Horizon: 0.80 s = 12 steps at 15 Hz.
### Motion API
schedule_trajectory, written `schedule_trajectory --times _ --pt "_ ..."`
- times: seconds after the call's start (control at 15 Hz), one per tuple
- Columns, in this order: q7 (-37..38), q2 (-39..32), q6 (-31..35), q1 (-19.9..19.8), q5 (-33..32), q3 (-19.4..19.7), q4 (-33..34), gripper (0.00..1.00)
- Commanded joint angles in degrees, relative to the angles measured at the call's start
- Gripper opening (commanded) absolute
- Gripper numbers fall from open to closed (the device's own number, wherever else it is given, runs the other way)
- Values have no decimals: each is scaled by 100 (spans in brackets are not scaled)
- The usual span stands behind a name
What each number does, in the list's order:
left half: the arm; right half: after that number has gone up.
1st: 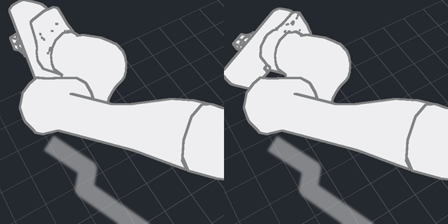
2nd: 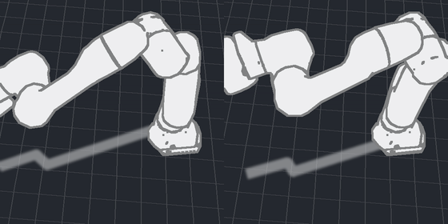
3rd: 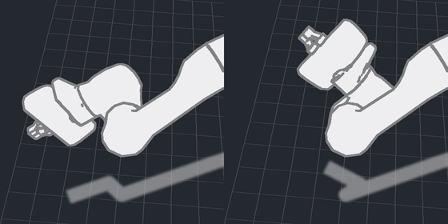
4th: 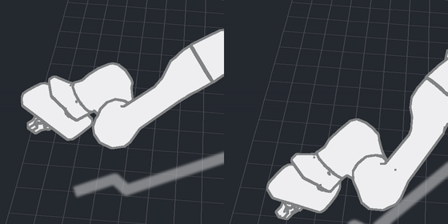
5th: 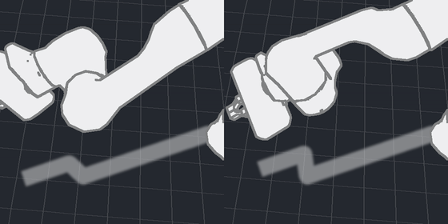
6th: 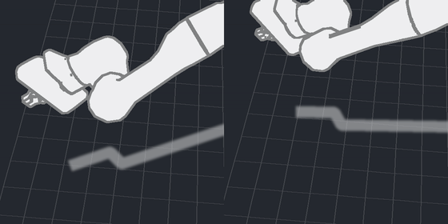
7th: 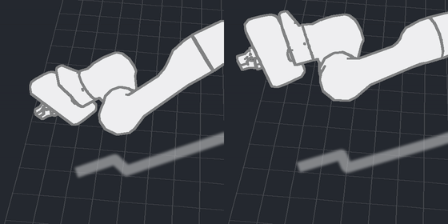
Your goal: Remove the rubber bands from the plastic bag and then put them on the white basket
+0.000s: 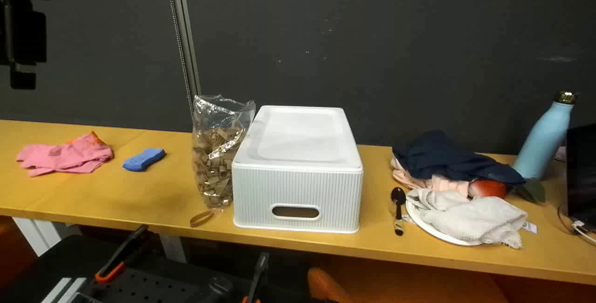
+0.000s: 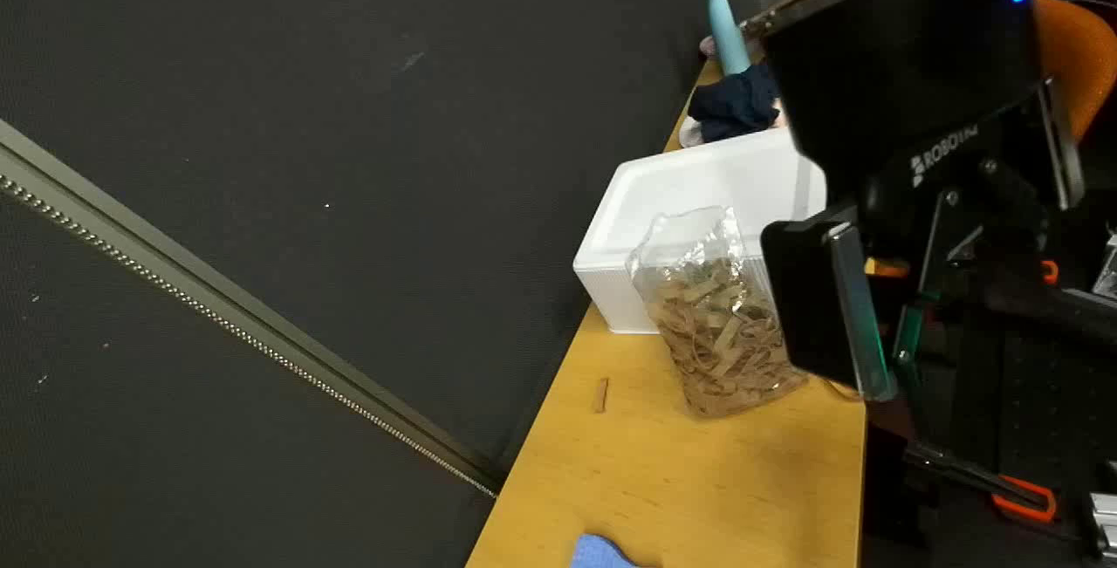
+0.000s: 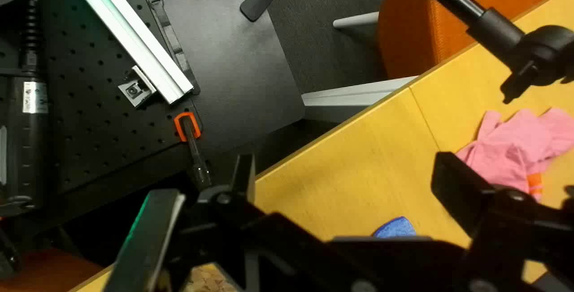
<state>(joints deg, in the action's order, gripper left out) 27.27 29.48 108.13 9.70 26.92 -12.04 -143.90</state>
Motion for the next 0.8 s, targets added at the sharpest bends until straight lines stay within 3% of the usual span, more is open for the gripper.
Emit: schedule_trajectory --times 0.0,0.2,0.4,0.73 --pt "-19 5 -20 -54 18 -44 15 100" --pt "-84 -84 80 -150 -197 -36 95 100" --pt "-251 -228 320 -371 -826 -12 314 100" --pt "-914 -558 1055 -722 -1574 317 448 100"
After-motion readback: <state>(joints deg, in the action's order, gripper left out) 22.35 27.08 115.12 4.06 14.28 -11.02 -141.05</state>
